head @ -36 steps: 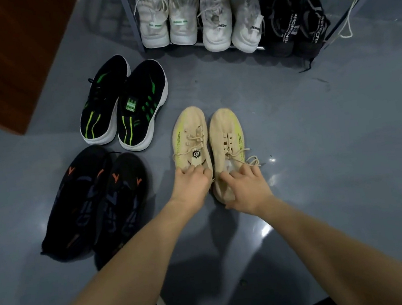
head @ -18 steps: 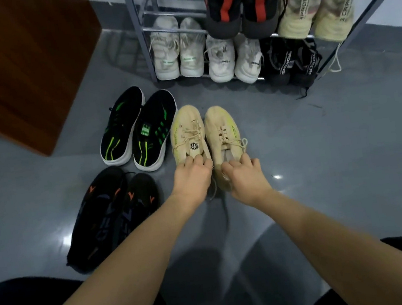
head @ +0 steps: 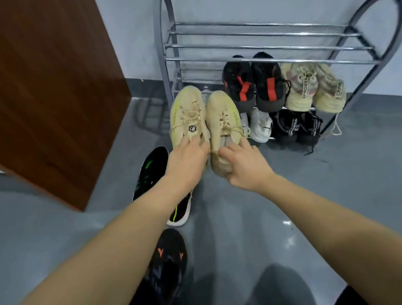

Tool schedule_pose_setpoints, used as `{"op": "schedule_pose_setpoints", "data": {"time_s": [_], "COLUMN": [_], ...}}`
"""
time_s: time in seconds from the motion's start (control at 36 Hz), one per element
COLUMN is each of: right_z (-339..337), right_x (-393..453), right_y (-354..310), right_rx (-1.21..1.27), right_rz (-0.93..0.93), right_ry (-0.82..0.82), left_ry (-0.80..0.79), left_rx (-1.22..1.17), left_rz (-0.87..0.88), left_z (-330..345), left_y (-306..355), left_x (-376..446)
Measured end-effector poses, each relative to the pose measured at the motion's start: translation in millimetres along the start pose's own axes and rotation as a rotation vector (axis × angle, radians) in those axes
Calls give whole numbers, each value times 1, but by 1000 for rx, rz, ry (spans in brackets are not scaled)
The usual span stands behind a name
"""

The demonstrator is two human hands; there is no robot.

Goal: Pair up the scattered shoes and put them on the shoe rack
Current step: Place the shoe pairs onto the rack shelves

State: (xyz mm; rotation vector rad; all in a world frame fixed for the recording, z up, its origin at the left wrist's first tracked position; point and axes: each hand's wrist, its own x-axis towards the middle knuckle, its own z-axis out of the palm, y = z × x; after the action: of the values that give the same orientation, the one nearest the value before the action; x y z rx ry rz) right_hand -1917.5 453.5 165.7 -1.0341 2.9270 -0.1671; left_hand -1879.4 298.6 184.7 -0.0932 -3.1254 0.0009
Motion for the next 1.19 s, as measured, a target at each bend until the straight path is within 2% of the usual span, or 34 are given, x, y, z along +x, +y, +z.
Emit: {"op": "schedule_pose_setpoints", "data": {"time_s": [0.19, 0.42, 0.69, 0.97, 1.08, 1.19], "right_z": [-13, -28, -16, 6, 18, 28], "right_x": [44, 93, 149, 208, 217, 217], "right_y": [-7, -4, 36, 65, 67, 72], "right_rx": [61, 15, -23, 52, 18, 2], "right_rz": [70, 143, 123, 73, 71, 80], "right_ry": [22, -9, 19, 71, 51, 91], "left_ry": [-2, -11, 27, 63, 44, 67], "left_rx": [-61, -145, -167, -145, -232, -329], "left_rz": [-26, -6, -54, -124, -128, -203], "left_z": [-21, -20, -6, 23, 39, 51], "left_y": [-33, -53, -66, -75, -77, -69], "left_x": [37, 83, 145, 200, 210, 210]}}
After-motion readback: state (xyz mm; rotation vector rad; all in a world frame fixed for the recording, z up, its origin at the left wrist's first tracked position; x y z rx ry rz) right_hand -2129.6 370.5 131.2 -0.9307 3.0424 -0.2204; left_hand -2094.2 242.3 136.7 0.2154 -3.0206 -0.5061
